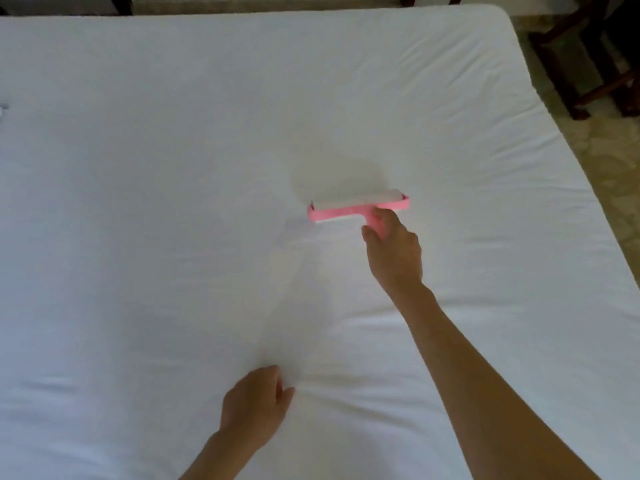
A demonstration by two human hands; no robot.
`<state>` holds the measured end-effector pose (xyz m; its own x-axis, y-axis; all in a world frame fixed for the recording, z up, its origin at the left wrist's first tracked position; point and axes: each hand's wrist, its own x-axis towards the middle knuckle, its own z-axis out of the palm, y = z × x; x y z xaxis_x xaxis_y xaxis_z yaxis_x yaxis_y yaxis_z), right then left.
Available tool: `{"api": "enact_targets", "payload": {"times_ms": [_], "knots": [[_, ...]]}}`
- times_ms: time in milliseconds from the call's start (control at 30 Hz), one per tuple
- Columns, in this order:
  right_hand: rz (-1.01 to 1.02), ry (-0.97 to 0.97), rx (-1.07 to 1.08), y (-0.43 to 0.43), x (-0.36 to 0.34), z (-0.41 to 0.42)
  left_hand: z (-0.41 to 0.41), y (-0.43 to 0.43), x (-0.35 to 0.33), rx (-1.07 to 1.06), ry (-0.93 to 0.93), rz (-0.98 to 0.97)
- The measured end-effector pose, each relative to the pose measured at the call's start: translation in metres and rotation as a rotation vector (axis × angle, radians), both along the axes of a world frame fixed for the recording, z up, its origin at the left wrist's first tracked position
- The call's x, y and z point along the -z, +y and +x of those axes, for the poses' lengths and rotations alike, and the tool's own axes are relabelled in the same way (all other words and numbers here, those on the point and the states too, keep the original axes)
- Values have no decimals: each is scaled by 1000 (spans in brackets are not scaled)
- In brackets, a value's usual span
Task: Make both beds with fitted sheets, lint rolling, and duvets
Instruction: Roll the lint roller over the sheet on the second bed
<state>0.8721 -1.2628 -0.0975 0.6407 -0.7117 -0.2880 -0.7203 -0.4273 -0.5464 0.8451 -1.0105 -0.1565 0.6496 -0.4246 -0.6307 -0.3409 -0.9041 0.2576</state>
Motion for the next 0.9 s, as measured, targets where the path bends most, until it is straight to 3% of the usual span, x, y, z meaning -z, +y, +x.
{"api": "enact_targets", "payload": {"times_ms": [100,300,400,533,633,767,900], "knots": [[39,33,-3,21,14,-13,2,16,4,-38,3,28],[30,97,-53,106,2,-190,-23,36,12,-79,57,-37],[51,52,-71,127,-29,-237,-34,39,11,-79,70,-18],[-5,-66,132,130,-42,-213,-41,48,8,-83,77,31],[-13,-94,-16,121,-27,-144,-40,59,7,-176,52,38],[19,98,-111,112,13,-73,-36,79,5,-277,-17,41],[56,114,-60,160,27,-158,-36,102,3,-321,-31,59]]}}
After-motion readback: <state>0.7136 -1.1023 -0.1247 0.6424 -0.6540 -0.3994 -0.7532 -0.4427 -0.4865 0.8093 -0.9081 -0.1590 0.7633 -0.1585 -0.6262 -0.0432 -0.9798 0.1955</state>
